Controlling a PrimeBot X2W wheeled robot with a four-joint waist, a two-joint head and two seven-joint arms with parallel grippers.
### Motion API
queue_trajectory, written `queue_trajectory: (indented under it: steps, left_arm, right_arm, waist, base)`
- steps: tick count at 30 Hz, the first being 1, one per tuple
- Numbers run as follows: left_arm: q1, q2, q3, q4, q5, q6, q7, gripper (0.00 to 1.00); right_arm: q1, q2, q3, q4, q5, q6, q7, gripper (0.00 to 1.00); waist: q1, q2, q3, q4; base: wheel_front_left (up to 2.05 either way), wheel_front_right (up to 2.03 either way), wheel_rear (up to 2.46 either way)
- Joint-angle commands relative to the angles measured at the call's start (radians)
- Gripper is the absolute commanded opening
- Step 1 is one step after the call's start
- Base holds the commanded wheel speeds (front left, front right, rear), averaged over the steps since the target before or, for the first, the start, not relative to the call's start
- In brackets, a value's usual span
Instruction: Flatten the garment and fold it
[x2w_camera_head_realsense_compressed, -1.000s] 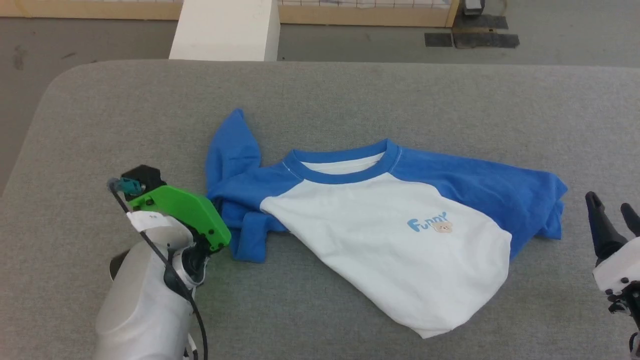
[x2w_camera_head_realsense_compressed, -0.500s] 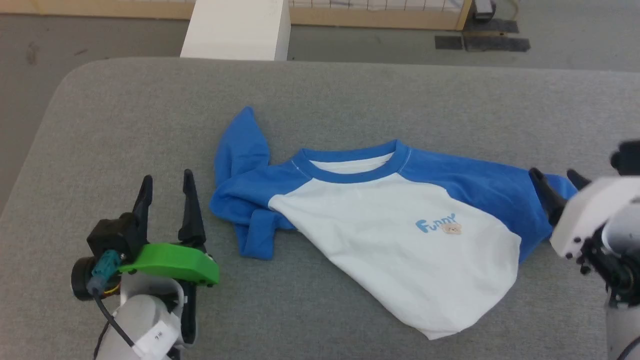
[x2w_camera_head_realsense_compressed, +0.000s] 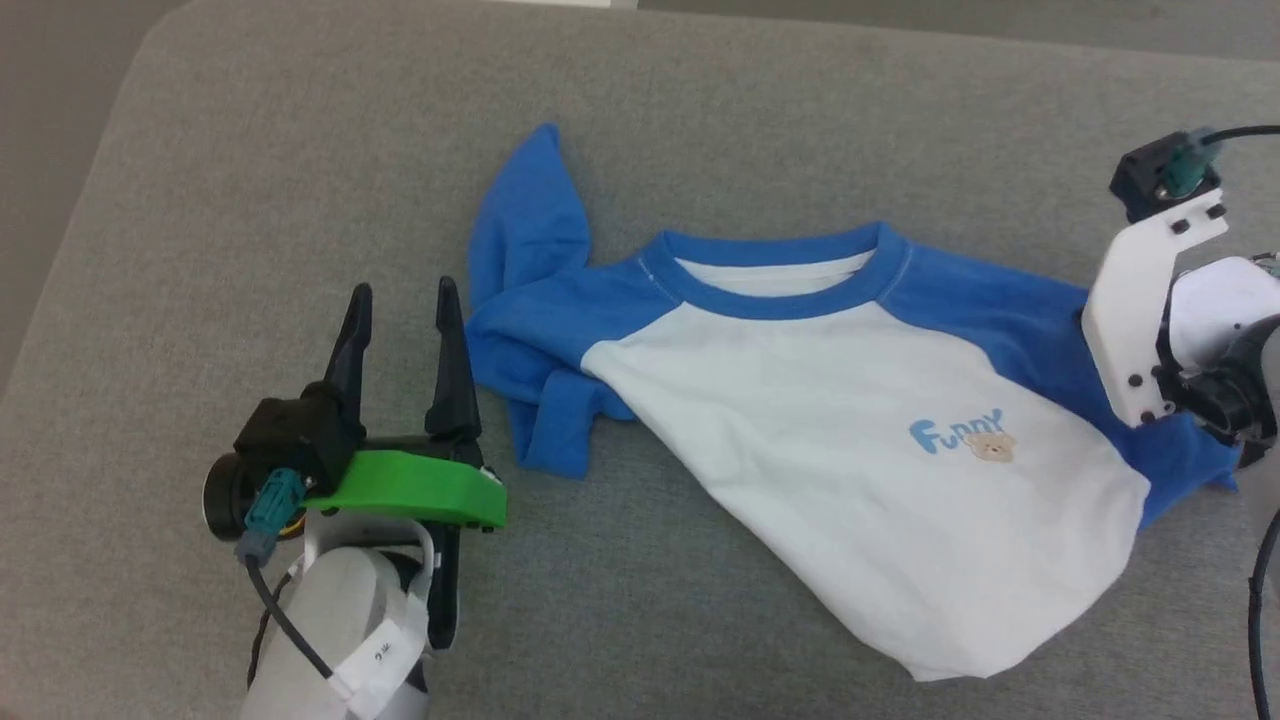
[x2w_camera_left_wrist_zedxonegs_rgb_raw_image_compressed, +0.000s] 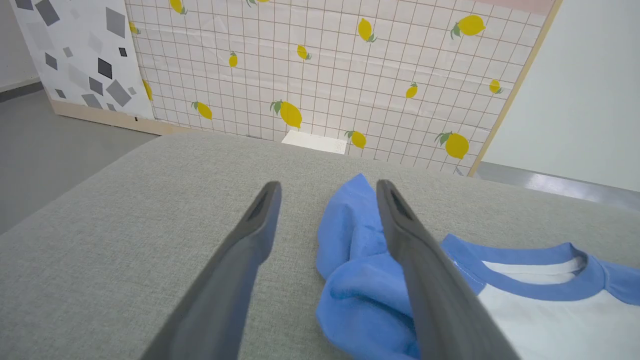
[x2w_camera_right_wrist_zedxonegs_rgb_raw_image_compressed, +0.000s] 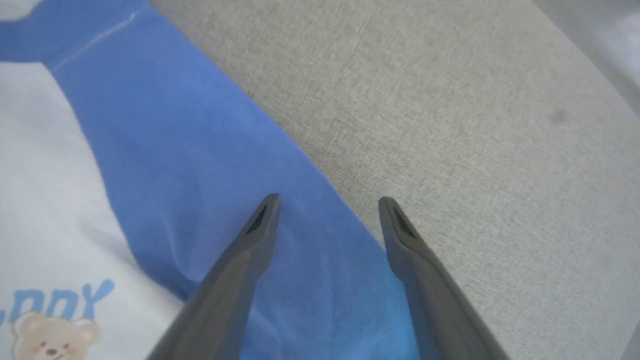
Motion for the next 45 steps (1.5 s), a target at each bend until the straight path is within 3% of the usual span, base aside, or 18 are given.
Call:
queue_trajectory:
  steps: [1, 8, 9, 10, 11, 17, 24, 29, 30, 31, 39, 45]
  left_arm:
    - [-0.015, -0.007, 0.002, -0.004, 0.011, -0.007, -0.007, 1.0]
    - [-0.022, -0.03, 0.018, -0.005, 0.033, -0.023, -0.007, 1.0]
    - [-0.023, -0.033, 0.02, -0.001, 0.034, -0.026, -0.007, 1.0]
    - [-0.024, -0.035, 0.023, 0.002, 0.037, -0.028, -0.007, 1.0]
    - [-0.024, -0.037, 0.025, 0.006, 0.039, -0.031, -0.007, 1.0]
    - [-0.021, -0.047, 0.031, 0.029, 0.046, -0.046, -0.007, 1.0]
    - [-0.021, -0.054, 0.031, 0.049, 0.048, -0.063, -0.007, 1.0]
    - [-0.019, -0.056, 0.033, 0.071, 0.048, -0.069, -0.007, 1.0]
    - [-0.016, -0.056, 0.034, 0.08, 0.045, -0.071, -0.007, 1.0]
    - [-0.014, -0.056, 0.037, 0.086, 0.044, -0.072, -0.007, 1.0]
    - [-0.014, -0.044, 0.038, 0.123, 0.026, -0.081, 0.027, 1.0]
    - [-0.132, -0.042, 0.013, 0.132, 0.0, -0.093, 0.188, 1.0]
  right_arm:
    - [-0.012, -0.013, 0.026, 0.012, 0.005, -0.002, 0.024, 1.0]
    - [0.001, -0.067, 0.15, 0.03, 0.112, -0.002, 0.143, 1.0]
    - [0.003, -0.07, 0.152, 0.029, 0.128, -0.002, 0.156, 0.72]
    - [0.004, -0.074, 0.154, 0.024, 0.143, -0.002, 0.161, 0.12]
    - [0.003, -0.078, 0.152, 0.02, 0.153, -0.002, 0.157, 0.0]
    - [0.0, -0.092, 0.031, 0.02, 0.151, -0.002, 0.073, 0.0]
    - [0.005, -0.088, -0.237, 0.09, 0.001, -0.002, -0.013, 0.0]
    - [0.019, -0.046, -0.345, 0.13, -0.097, -0.002, -0.078, 0.0]
    - [0.022, -0.026, -0.356, 0.137, -0.097, -0.002, -0.095, 0.64]
    - [0.024, -0.013, -0.36, 0.138, -0.096, -0.002, -0.113, 1.0]
    - [0.056, 0.074, -0.406, 0.046, -0.034, -0.002, -0.305, 1.0]
    - [0.137, 0.127, -0.436, -0.076, 0.012, -0.002, -0.378, 1.0]
  waist:
    - [-0.0001, 0.0, 0.052, 0.039]
    - [-0.0001, 0.0, 0.08, 0.042]
    - [-0.0001, 0.0, 0.08, 0.04]
    - [-0.0001, 0.0, 0.078, 0.038]
    - [-0.0001, 0.0, 0.076, 0.035]
    - [-0.0001, 0.0, 0.045, 0.021]
    - [-0.0001, 0.0, 0.036, 0.02]
    - [-0.0001, 0.0, 0.031, 0.018]
    - [-0.0001, 0.0, 0.024, 0.015]
    - [-0.0001, 0.0, 0.018, 0.012]
    - [-0.0001, 0.0, -0.07, -0.015]
    - [-0.0001, 0.0, -0.106, -0.047]
  base:
    - [0.0, 0.0, 0.0]
    - [0.0, 0.0, 0.0]
    - [0.0, 0.0, 0.0]
    - [0.0, 0.0, 0.0]
    - [0.0, 0.0, 0.0]
    - [0.0, 0.0, 0.0]
    - [0.0, 0.0, 0.0]
    - [0.0, 0.0, 0.0]
    - [0.0, 0.0, 0.0]
    - [0.0, 0.0, 0.0]
    - [0.0, 0.0, 0.0]
    - [0.0, 0.0, 0.0]
